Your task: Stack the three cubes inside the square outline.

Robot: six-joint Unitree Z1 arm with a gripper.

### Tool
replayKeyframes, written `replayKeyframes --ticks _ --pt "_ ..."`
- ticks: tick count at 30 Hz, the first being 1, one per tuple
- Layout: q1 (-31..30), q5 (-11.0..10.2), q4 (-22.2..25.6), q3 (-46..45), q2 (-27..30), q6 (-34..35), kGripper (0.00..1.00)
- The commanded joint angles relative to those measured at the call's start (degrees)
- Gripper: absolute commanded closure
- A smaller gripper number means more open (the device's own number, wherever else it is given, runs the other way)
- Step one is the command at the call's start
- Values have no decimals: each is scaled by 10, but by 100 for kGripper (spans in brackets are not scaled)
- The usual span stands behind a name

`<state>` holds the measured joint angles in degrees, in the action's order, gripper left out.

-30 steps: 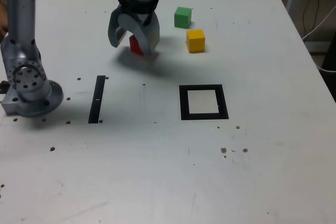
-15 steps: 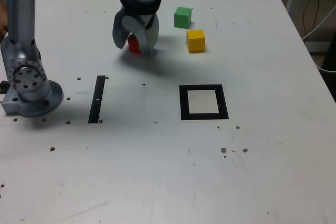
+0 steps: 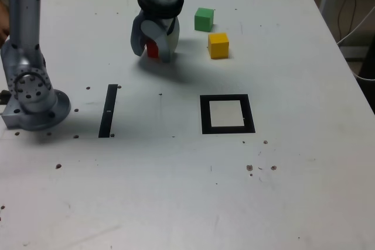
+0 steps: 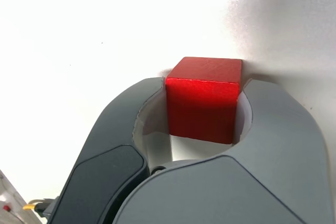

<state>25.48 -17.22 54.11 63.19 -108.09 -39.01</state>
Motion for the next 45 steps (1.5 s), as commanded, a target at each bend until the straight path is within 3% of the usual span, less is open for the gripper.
replayKeyframes --ticks 1,10,16,19,25,32,45 --pt "1 4 -5 1 3 6 64" --pt "-36 45 27 1 63 50 64" --pt "-142 91 55 16 88 148 64" --pt "-213 103 70 37 93 206 64" --pt "-319 111 90 73 80 326 64" --pt "-389 137 107 124 39 436 64" --pt "-417 125 149 214 -41 522 64"
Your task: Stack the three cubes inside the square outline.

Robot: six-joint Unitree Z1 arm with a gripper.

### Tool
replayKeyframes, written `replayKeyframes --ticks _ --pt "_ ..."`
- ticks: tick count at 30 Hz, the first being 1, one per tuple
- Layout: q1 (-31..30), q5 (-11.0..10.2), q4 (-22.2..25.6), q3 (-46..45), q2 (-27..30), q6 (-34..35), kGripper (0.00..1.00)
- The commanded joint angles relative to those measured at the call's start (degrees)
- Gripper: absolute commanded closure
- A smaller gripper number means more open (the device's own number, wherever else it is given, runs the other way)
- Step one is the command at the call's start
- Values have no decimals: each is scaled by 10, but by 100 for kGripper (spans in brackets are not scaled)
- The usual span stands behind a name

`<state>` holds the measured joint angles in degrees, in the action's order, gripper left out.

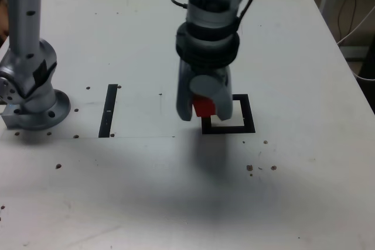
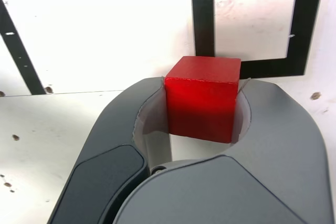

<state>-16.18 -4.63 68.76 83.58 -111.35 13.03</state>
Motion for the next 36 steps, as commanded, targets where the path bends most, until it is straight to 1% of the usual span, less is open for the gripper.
replayKeyframes --ticks 1,6,10,15,24,29,36 --pt "0 -3 6 19 -16 2 64" --pt "5 -12 29 57 -47 1 64" --pt "24 -18 36 63 -60 -12 64" --pt "44 -14 37 62 -64 -29 64" --pt "47 -4 32 71 -92 -38 64" --pt "47 -10 24 74 -107 -39 64" --pt "50 -17 16 74 -110 -39 64"
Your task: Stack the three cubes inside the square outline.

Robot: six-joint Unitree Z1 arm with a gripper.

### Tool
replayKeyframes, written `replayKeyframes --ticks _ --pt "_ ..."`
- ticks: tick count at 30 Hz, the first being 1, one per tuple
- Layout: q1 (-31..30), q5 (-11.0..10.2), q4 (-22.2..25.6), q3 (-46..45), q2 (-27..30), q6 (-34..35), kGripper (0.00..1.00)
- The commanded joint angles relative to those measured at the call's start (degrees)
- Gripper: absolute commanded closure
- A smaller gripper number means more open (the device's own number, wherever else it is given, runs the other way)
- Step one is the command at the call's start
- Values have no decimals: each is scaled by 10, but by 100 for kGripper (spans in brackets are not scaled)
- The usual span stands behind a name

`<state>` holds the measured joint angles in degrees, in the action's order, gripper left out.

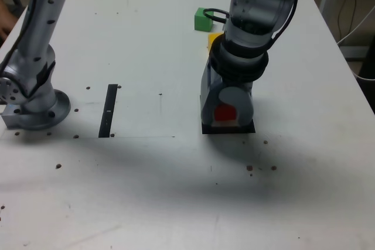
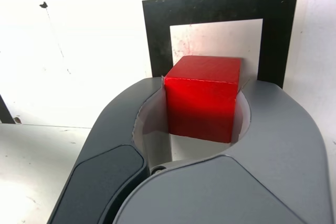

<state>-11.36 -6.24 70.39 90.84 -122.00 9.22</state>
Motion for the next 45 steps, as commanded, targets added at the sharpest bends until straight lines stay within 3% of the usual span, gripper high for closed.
replayKeyframes --ticks 1,10,16,22,26,36,45 --pt "2 -1 -2 1 -4 -1 64" --pt "2 -1 -4 -1 -5 -1 59" --pt "2 0 -1 -3 0 -1 41" --pt "2 -1 -4 -6 5 -1 16" --pt "2 -1 -1 -7 6 1 7" --pt "2 -11 7 -13 31 9 1" --pt "33 -35 2 -37 133 -41 1"
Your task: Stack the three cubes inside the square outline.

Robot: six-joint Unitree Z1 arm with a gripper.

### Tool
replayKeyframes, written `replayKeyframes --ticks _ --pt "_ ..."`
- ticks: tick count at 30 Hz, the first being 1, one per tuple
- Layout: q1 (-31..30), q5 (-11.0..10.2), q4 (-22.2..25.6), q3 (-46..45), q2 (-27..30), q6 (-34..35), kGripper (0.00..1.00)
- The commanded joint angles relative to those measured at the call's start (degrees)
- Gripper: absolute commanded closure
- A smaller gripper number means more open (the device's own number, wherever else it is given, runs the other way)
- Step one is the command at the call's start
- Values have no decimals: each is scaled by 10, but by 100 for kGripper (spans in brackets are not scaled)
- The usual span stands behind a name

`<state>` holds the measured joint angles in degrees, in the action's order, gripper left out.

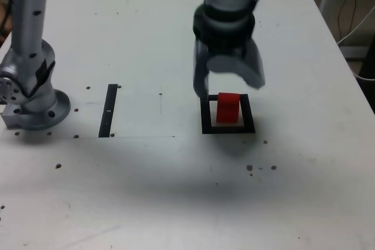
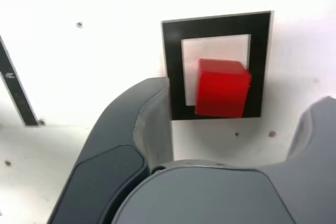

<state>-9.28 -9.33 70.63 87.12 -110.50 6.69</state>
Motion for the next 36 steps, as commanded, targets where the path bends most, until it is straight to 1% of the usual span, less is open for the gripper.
replayKeyframes --ticks 1,4,10,14,19,22,28,36 --pt "23 -6 -1 1 24 -29 1" --pt "62 -8 2 5 36 -67 1" --pt "159 2 8 8 36 -131 1" --pt "219 2 8 23 22 -172 1" --pt "280 4 8 46 -14 -217 1" --pt "294 6 5 52 -29 -230 1" --pt "297 5 -6 45 -55 -233 3" --pt "297 -6 -27 36 -86 -227 7"
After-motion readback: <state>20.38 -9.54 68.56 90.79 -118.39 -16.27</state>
